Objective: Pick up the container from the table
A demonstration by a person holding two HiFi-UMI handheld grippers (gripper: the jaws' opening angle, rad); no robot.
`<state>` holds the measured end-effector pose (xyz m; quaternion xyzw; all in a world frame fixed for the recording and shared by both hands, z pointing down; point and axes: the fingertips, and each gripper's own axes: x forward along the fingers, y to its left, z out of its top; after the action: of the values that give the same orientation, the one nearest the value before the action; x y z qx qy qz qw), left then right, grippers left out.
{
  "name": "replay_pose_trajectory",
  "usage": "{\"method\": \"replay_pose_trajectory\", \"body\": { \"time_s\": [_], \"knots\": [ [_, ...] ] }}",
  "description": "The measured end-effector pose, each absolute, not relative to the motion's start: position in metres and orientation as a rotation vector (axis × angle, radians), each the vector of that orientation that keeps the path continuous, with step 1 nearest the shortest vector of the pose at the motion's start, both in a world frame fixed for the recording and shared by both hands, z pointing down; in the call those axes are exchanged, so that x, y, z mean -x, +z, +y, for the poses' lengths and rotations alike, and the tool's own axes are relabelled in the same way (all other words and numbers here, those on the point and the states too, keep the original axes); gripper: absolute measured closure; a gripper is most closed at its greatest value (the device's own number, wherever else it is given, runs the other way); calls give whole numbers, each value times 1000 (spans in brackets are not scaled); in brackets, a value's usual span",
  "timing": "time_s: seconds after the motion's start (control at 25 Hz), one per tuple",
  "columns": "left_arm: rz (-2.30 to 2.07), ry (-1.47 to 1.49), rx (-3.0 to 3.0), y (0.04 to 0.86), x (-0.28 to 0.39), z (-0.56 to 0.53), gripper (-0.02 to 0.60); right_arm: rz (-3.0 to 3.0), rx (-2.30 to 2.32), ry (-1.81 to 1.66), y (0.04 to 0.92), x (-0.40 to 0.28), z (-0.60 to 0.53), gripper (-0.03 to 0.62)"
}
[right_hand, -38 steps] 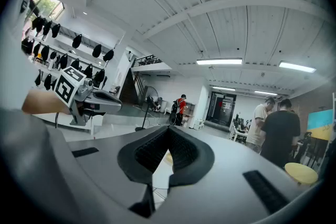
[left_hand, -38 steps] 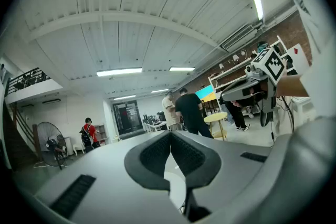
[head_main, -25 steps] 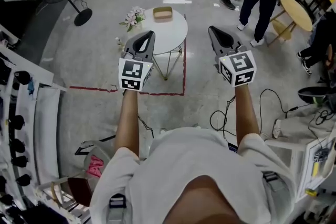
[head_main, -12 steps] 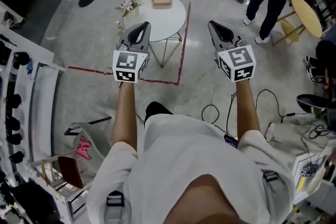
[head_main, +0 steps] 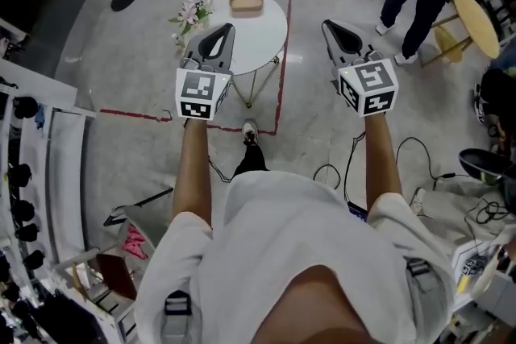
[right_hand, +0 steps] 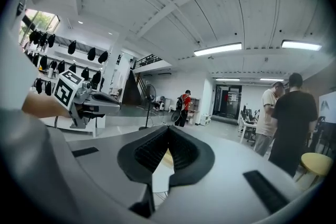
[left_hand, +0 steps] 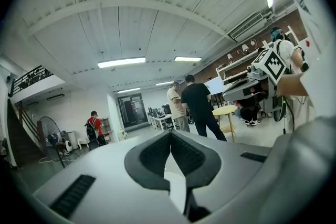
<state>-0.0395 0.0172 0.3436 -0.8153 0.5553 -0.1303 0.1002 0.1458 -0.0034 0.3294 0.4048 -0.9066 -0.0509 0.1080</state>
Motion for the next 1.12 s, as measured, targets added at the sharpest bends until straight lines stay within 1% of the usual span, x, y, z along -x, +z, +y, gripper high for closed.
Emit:
{"method": "replay_pose_trajectory", "body": {
  "time_s": [0.32, 0.72, 0.84, 1.12],
  "knots": [
    [1604, -362, 2448, 334, 120, -100, 563, -2712, -1223, -145, 299, -62, -105, 579],
    [1549, -341, 2515, 341, 178, -209, 564, -2693, -1296, -140, 302, 1, -205, 580],
    [1561, -344, 2540, 353, 179, -234, 564, -2675, -1271, -125, 319, 8, -227, 580],
    [1590, -440, 2584, 387, 146, -284, 563, -2656, -1246, -74, 351, -12, -296, 591]
  ]
}}
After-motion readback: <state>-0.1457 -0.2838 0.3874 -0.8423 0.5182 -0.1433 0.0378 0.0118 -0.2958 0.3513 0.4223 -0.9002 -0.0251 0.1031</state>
